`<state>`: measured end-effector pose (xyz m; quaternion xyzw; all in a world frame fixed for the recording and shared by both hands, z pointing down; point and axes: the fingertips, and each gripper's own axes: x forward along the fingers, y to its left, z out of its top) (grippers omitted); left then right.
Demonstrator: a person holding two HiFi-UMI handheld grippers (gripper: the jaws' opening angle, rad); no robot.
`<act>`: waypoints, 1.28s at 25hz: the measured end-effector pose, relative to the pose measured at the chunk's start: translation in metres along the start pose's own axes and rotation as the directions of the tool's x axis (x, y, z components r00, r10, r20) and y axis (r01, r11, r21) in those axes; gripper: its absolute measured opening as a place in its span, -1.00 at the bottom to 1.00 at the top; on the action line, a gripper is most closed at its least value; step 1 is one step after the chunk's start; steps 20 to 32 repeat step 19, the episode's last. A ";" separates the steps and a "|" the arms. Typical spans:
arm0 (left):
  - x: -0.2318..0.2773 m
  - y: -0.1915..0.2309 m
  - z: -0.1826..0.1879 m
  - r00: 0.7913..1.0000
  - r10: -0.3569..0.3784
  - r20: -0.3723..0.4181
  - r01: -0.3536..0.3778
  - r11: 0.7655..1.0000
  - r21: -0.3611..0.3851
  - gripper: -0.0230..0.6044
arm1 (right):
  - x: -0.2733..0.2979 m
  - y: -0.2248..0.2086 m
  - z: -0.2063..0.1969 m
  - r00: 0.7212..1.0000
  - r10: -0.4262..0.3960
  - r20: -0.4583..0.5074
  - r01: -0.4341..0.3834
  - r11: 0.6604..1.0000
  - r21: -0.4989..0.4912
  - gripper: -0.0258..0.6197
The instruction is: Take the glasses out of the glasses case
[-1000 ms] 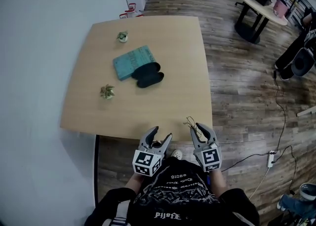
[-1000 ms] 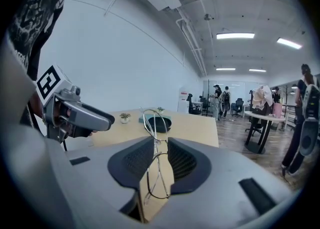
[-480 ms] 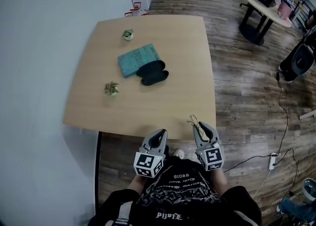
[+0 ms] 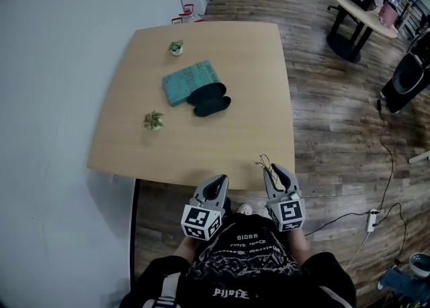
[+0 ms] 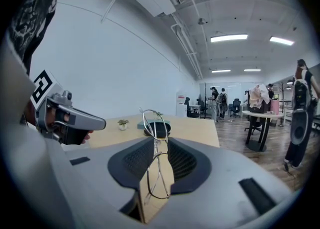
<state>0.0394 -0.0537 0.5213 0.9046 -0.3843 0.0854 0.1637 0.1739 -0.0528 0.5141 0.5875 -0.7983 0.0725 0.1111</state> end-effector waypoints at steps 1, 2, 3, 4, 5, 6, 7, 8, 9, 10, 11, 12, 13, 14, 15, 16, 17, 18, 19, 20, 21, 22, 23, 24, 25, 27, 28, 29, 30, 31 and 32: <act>0.001 0.002 0.001 1.000 0.006 0.003 -0.006 1.000 -0.004 -0.92 | 0.000 -0.001 0.001 1.000 -0.003 0.004 0.003 1.000 0.000 -0.63; 0.001 0.004 0.002 1.000 0.013 0.007 -0.013 1.000 -0.009 -0.91 | 0.000 -0.002 0.003 1.000 -0.006 0.008 0.006 1.000 -0.001 -0.63; 0.001 0.006 0.002 1.000 0.018 0.010 -0.018 1.000 -0.015 -0.92 | 0.000 -0.003 0.004 1.000 -0.008 0.012 0.008 1.000 -0.003 -0.63; 0.001 0.008 0.003 1.000 0.024 0.012 -0.024 1.000 -0.020 -0.92 | 0.000 -0.003 0.005 1.000 -0.009 0.016 0.009 1.000 -0.004 -0.63; 0.001 0.010 0.003 0.999 0.030 0.014 -0.029 0.999 -0.022 -0.92 | 0.001 -0.003 0.005 1.000 -0.011 0.018 0.011 1.000 -0.005 -0.63; 0.001 0.011 0.004 0.999 0.034 0.015 -0.034 0.999 -0.023 -0.92 | 0.000 -0.003 0.005 1.000 -0.014 0.018 0.014 1.000 -0.004 -0.63; 0.000 0.011 0.003 0.999 0.037 0.015 -0.037 0.999 -0.022 -0.92 | -0.001 -0.004 0.005 1.000 -0.017 0.018 0.017 1.000 -0.003 -0.63; 0.001 0.011 0.003 0.999 0.038 0.016 -0.038 0.999 -0.021 -0.92 | -0.002 -0.005 0.004 1.000 -0.021 0.018 0.021 1.000 -0.002 -0.63; 0.002 0.010 0.003 0.999 0.038 0.016 -0.038 0.999 -0.019 -0.92 | -0.003 -0.006 0.004 1.000 -0.024 0.019 0.025 1.000 -0.003 -0.63; 0.002 0.010 0.003 0.999 0.039 0.015 -0.039 0.999 -0.017 -0.92 | -0.003 -0.007 0.004 0.999 -0.026 0.020 0.026 1.000 -0.003 -0.63; 0.003 0.010 0.002 0.999 0.040 0.013 -0.039 0.999 -0.016 -0.92 | -0.003 -0.007 0.004 0.999 -0.027 0.020 0.027 1.000 -0.003 -0.63; 0.004 0.010 0.001 0.999 0.041 0.012 -0.040 0.999 -0.017 -0.92 | -0.003 -0.007 0.003 0.999 -0.028 0.018 0.028 1.000 -0.002 -0.63; 0.004 0.010 0.001 0.999 0.041 0.011 -0.041 0.999 -0.018 -0.92 | -0.003 -0.007 0.002 0.999 -0.030 0.015 0.030 1.000 0.000 -0.63; 0.005 0.011 0.001 0.999 0.042 0.010 -0.042 0.999 -0.020 -0.92 | -0.004 -0.008 0.001 0.999 -0.034 0.012 0.034 0.999 0.002 -0.63; 0.006 0.011 0.001 0.999 0.042 0.011 -0.042 0.999 -0.020 -0.92 | -0.004 -0.009 -0.001 0.999 -0.037 0.009 0.037 0.999 0.003 -0.63; 0.007 0.011 0.001 0.999 0.042 0.012 -0.042 0.999 -0.020 -0.92 | -0.005 -0.010 -0.002 0.999 -0.040 0.005 0.040 0.999 0.005 -0.63; 0.008 0.011 0.002 0.999 0.042 0.014 -0.042 0.999 -0.019 -0.92 | -0.005 -0.012 -0.004 0.999 -0.041 0.002 0.041 0.999 0.005 -0.63; 0.009 0.012 0.003 0.999 0.042 0.016 -0.042 0.999 -0.017 -0.92 | -0.005 -0.013 -0.004 0.999 -0.043 0.001 0.043 0.999 0.004 -0.63; 0.010 0.012 0.003 0.999 0.042 0.017 -0.042 0.999 -0.015 -0.92 | -0.005 -0.014 -0.004 0.999 -0.045 0.000 0.045 0.999 0.003 -0.63; 0.010 0.012 0.003 0.999 0.042 0.017 -0.042 0.999 -0.015 -0.92 | -0.005 -0.014 -0.004 0.999 -0.045 0.000 0.045 0.999 0.003 -0.63; 0.010 0.012 0.003 0.999 0.042 0.017 -0.042 0.999 -0.015 -0.92 | -0.005 -0.014 -0.004 0.999 -0.045 0.000 0.045 0.999 0.003 -0.63; 0.010 0.012 0.003 0.999 0.042 0.017 -0.042 0.999 -0.015 -0.92 | -0.005 -0.014 -0.004 0.999 -0.045 0.000 0.045 0.999 0.003 -0.63; 0.010 0.012 0.003 0.999 0.042 0.017 -0.042 0.999 -0.015 -0.92 | -0.005 -0.014 -0.004 0.999 -0.045 0.000 0.045 0.999 0.003 -0.63; 0.010 0.012 0.003 0.999 0.042 0.017 -0.042 0.999 -0.015 -0.92 | -0.005 -0.014 -0.004 0.999 -0.045 0.000 0.045 0.999 0.003 -0.63; 0.010 0.012 0.003 0.999 0.042 0.017 -0.042 0.999 -0.015 -0.92 | -0.005 -0.014 -0.004 0.999 -0.045 0.000 0.045 0.999 0.003 -0.63; 0.010 0.012 0.003 0.999 0.042 0.017 -0.042 0.999 -0.015 -0.92 | -0.005 -0.014 -0.004 0.999 -0.045 0.000 0.045 0.999 0.003 -0.63; 0.010 0.012 0.003 0.999 0.042 0.017 -0.042 0.999 -0.015 -0.92 | -0.005 -0.014 -0.004 0.999 -0.045 0.000 0.045 0.999 0.003 -0.63; 0.010 0.012 0.003 0.999 0.042 0.017 -0.042 0.999 -0.015 -0.92 | -0.005 -0.014 -0.004 0.999 -0.045 0.000 0.045 0.999 0.003 -0.63; 0.010 0.012 0.003 0.999 0.042 0.017 -0.042 0.999 -0.015 -0.92 | -0.005 -0.014 -0.004 0.999 -0.045 0.000 0.045 0.999 0.003 -0.63; 0.010 0.012 0.003 0.999 0.042 0.017 -0.042 0.999 -0.015 -0.92 | -0.005 -0.014 -0.004 0.999 -0.045 0.000 0.045 0.999 0.003 -0.63; 0.010 0.012 0.003 0.999 0.042 0.017 -0.042 0.999 -0.015 -0.92 | -0.005 -0.014 -0.004 0.999 -0.045 0.000 0.045 0.999 0.003 -0.63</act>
